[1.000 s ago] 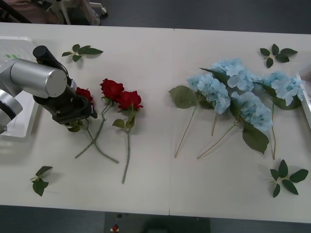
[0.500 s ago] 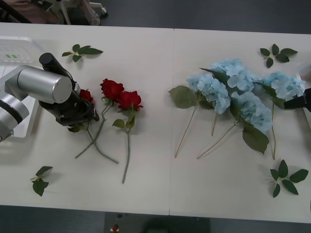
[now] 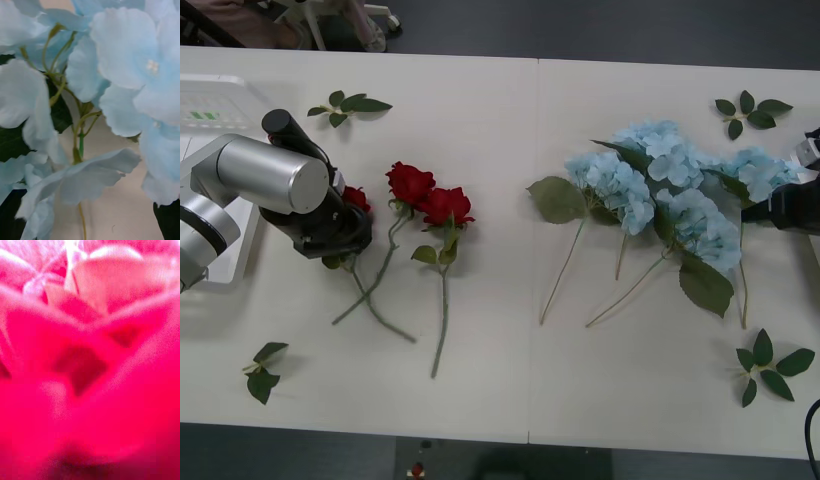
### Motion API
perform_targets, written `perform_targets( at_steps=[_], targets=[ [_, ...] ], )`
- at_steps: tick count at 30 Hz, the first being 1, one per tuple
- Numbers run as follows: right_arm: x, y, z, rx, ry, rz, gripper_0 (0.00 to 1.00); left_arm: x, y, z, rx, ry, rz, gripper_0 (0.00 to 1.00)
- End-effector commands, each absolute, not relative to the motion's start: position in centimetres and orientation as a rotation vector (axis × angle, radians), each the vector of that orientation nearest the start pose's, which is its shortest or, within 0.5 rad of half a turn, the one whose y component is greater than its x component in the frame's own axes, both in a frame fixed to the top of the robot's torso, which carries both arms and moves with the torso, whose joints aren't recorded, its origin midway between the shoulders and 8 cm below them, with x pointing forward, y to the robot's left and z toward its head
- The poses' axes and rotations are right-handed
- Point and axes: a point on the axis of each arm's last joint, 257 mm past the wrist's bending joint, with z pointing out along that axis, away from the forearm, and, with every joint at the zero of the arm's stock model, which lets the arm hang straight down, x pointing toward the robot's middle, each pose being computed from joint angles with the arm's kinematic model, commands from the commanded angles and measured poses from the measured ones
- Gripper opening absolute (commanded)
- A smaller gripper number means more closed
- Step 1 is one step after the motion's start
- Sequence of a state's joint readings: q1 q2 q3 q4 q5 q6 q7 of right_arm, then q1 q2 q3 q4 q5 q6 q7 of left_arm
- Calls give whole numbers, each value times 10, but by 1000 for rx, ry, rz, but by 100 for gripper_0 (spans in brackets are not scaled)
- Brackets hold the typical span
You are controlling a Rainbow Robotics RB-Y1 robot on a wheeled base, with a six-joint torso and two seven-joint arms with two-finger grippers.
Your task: Put the red flowers into the right box and the blue flowers into the left box
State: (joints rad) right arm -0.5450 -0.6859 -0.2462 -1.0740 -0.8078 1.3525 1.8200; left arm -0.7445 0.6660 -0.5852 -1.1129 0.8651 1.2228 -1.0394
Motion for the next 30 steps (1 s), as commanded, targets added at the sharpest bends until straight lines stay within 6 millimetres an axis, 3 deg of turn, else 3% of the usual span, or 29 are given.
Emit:
perform_targets(
  at_steps=[1, 9, 11, 16, 20, 21, 23, 27, 29, 30],
  targets=[
    [536, -428, -264, 151, 2581, 231, 96, 544, 268, -316, -166, 2779, -93, 0],
    [536, -426, -281, 145, 2608, 154, 95, 555, 274, -298, -180, 2742, -96, 0],
    [536, -423, -285, 143, 2613, 145, 95, 560, 274, -285, -175, 2722, -105, 0],
    [536, -417, -294, 145, 2615, 142, 95, 570, 265, -230, -95, 2642, -139, 0],
    [536, -416, -293, 134, 2614, 150, 95, 575, 241, -178, 21, 2544, -186, 0],
    [538, -416, -289, 125, 2604, 157, 95, 575, 229, -158, 71, 2498, -204, 0],
    [540, -414, -280, 105, 2592, 172, 95, 575, 216, -139, 149, 2450, -212, 0],
    [538, -405, -240, -47, 2552, 226, 95, 569, 172, -92, 306, 2311, -275, 0],
    [535, -402, -229, -90, 2537, 260, 95, 567, 160, -84, 341, 2279, -294, 0],
    [530, -397, -214, -156, 2514, 308, 95, 566, 139, -71, 395, 2217, -330, 0]
  ],
)
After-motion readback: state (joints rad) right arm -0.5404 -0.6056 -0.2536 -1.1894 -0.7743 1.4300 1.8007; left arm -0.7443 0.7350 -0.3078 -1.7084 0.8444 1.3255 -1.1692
